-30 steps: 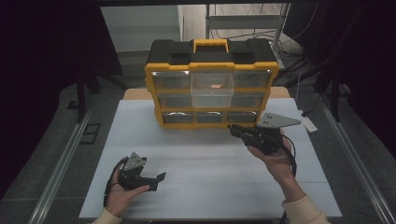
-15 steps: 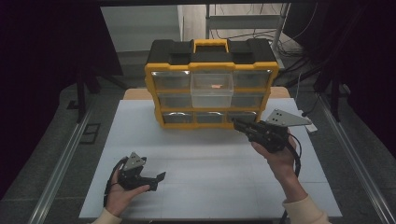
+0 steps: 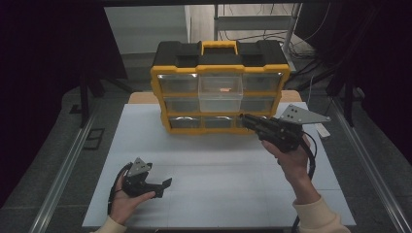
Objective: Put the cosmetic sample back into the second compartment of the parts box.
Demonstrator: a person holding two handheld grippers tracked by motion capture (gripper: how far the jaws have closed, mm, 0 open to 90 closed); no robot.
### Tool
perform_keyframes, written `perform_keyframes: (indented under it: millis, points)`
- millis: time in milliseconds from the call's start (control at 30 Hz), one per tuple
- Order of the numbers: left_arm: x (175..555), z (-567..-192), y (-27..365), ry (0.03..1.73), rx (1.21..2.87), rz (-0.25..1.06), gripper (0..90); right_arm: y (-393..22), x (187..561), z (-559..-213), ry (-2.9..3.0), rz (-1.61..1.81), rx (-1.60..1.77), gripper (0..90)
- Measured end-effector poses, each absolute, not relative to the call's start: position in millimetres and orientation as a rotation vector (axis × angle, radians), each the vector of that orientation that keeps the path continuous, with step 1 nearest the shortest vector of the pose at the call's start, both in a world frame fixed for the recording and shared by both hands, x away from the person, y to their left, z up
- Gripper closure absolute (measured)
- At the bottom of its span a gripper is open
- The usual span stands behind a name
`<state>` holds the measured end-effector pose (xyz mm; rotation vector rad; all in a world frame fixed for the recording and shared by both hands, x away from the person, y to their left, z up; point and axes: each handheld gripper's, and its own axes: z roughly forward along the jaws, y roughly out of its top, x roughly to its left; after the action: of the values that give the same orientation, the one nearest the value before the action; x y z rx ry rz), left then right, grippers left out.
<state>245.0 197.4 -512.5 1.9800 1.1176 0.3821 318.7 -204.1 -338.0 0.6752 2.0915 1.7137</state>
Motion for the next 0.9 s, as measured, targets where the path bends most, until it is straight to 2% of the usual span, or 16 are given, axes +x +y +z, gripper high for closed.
perform_keyframes:
  millis: [900]
  points:
    - [245,-512,198,1.121,1.981,0.387,5.3,-194,334,-311,2.028,1.754,0.681,81.4]
